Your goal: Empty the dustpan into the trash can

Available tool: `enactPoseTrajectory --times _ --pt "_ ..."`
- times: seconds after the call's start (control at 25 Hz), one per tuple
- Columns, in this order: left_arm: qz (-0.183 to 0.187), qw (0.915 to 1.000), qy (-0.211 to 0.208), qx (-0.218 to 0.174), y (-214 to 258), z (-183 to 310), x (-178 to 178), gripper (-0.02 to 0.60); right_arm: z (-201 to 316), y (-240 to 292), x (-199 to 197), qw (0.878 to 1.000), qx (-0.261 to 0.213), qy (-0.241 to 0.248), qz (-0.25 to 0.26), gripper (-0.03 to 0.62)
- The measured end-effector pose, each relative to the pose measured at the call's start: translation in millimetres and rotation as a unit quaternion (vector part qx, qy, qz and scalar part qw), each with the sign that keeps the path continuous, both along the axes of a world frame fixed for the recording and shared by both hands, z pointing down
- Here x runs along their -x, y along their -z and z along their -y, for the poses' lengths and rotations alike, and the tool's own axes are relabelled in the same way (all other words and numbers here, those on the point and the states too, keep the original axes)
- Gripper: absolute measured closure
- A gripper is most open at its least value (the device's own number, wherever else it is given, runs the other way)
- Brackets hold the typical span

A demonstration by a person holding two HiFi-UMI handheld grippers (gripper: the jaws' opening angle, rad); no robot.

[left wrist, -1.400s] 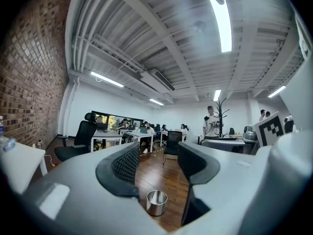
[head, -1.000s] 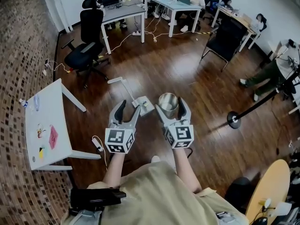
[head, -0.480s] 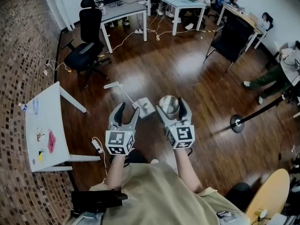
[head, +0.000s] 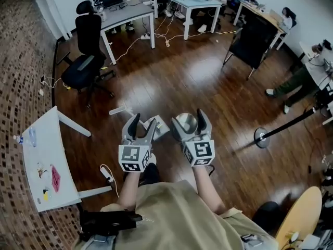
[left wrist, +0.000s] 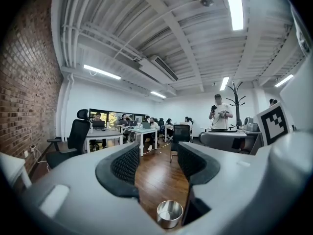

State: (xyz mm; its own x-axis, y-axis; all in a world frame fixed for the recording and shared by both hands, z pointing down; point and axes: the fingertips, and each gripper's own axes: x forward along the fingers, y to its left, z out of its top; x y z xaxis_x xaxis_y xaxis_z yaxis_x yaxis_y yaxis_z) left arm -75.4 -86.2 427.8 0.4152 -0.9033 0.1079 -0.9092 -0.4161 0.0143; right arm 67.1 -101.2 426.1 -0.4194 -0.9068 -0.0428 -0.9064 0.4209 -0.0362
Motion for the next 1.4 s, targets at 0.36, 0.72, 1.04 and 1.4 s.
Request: enactPoseTrajectory --times 0.36,0.72,1.04,1.4 --pt "0.027 0.9989 -0.019 -0.033 23 97 37 0.339 104 13 55 1.0 -0.004 0.001 0.006 0.157" --pt "0.002 0.9998 -0.019 -0.006 6 157 105 0.339 150 -1 115 1.0 0.002 0.014 -0.024 0.157" --pt "0.004 0.9993 -0.021 0.03 -21 181 125 0.328 169 -15 94 0.999 0.024 -0.015 -0.029 0.157" --pt "0.125 0.9864 -0.067 0.084 -33 191 163 0.293 190 -27 83 0.998 0.053 0.006 -0.027 0.157"
